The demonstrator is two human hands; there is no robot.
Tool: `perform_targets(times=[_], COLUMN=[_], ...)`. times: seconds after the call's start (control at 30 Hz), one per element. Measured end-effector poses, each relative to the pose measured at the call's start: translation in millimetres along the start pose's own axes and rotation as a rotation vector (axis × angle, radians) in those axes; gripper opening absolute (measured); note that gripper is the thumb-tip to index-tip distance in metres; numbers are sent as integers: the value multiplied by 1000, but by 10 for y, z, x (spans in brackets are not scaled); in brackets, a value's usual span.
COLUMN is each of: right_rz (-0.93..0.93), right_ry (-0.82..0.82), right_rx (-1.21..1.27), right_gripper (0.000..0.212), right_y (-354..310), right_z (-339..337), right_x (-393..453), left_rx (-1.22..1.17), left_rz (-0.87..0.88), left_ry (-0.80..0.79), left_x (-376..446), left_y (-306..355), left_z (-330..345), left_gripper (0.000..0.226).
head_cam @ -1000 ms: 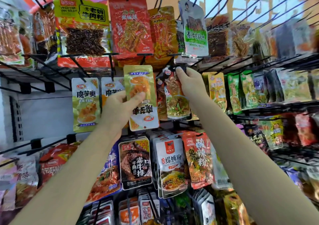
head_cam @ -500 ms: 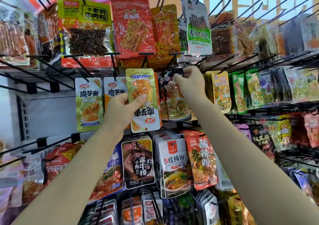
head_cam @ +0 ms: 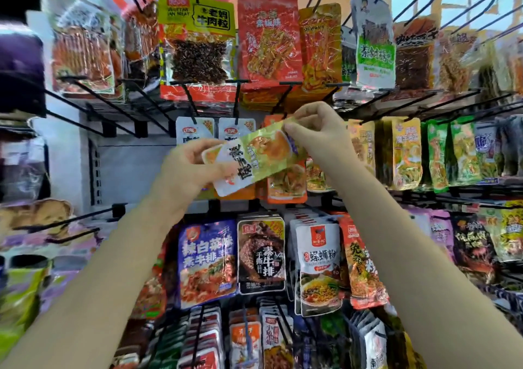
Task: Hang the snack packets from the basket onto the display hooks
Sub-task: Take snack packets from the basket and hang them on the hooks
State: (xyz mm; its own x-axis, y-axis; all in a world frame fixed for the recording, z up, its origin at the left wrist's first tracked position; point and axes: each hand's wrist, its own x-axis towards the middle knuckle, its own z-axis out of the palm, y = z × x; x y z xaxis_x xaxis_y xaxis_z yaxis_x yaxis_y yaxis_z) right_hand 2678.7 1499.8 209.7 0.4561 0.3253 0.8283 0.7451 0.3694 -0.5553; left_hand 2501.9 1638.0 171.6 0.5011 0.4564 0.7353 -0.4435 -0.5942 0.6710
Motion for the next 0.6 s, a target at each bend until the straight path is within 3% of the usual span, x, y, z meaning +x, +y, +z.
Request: perform_targets(times=[0.13,0.2,0.33,0.47,0.6], right_rz=[-103,-150,-120,-46,60], right_ry=[3,-86,-239,-147,-16], right_rx=[1,17,22,86,186], right_gripper=[8,5,22,23,13], right_y=[-229,-369,-484,-411,-306], right_z=[268,476,897,1122,1237], right_x=[-58,-123,-196,-147,-100], left_rx=[-86,-77,23,-16,-62], left_rz=[42,50,45,1,-147], left_ry=[195,202,185,222,137], left_x=[17,29,74,148,125], left_y=[69,109,152,139,-1], left_z=[-339,-435,-520,-579,-614], left_gripper=[19,19,18,16,14])
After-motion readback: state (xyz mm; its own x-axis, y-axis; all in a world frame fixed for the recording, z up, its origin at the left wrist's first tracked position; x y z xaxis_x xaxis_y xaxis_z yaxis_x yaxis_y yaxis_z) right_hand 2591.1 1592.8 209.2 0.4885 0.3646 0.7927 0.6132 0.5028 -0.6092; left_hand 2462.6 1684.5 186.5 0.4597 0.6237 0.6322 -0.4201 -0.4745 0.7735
